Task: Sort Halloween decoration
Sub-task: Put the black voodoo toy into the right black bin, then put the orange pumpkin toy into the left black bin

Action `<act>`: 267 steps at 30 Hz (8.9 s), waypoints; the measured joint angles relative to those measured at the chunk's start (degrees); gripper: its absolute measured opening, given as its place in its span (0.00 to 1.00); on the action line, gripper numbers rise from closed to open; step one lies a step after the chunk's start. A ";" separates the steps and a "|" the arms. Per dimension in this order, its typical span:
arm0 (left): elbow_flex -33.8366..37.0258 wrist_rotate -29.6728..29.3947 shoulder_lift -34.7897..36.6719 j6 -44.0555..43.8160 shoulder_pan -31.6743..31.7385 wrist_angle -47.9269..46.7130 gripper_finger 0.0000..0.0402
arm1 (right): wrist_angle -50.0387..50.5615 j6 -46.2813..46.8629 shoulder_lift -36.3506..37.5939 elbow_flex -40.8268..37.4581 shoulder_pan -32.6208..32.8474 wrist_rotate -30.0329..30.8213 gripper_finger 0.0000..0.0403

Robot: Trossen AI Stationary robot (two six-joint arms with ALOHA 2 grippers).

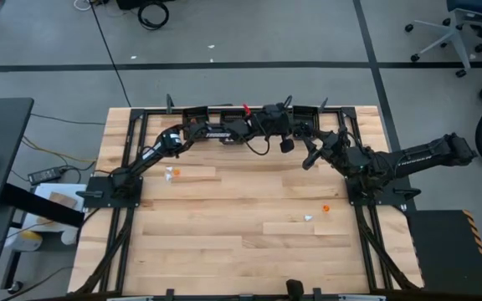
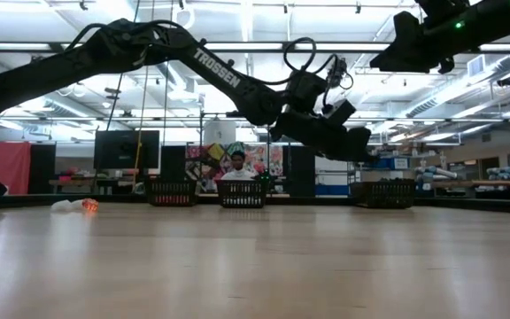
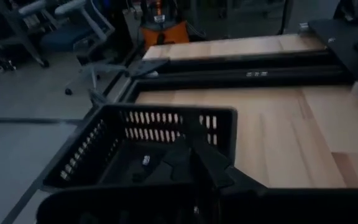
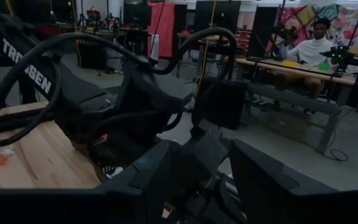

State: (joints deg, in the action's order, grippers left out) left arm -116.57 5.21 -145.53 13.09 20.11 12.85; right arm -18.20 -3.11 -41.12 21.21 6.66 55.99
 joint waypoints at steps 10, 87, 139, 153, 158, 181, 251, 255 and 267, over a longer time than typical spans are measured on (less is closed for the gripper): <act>0.00 -0.21 -1.86 -3.44 0.82 3.19 0.00 | -0.38 -0.49 -0.01 0.00 0.02 -0.40 0.43; 91.84 -14.86 85.78 5.85 -11.40 7.09 0.00 | 84.26 41.38 -49.46 28.70 17.16 -62.84 0.54; 91.84 -15.08 85.70 4.28 -11.29 5.54 0.24 | 70.53 31.96 -48.25 21.60 17.86 -58.82 0.26; 91.84 -15.08 85.70 3.99 -11.29 3.50 0.24 | 72.80 25.47 -48.13 26.43 13.29 -54.65 0.26; 91.84 -15.08 85.70 3.99 -11.24 2.46 0.24 | 69.25 22.90 -48.11 27.66 9.39 -52.60 0.26; 91.82 -19.13 85.70 -1.59 -11.22 -10.91 0.24 | 30.02 1.61 -52.87 30.40 -9.24 -52.44 0.26; 112.50 -29.64 122.76 -9.45 -12.51 -3.85 0.24 | 35.74 10.08 -104.89 103.78 -23.76 -41.10 0.27; 112.50 -29.64 122.74 -9.43 -12.51 -3.95 0.24 | 35.74 9.44 -104.89 103.78 -23.67 -41.14 0.27; 112.50 -29.64 122.74 -9.45 -12.51 -4.17 0.24 | 35.48 9.35 -104.89 103.78 -23.69 -42.55 0.45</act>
State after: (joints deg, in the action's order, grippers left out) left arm -4.08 -24.43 -22.79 3.64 7.60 8.69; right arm 17.28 6.24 -146.02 124.99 -17.04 13.44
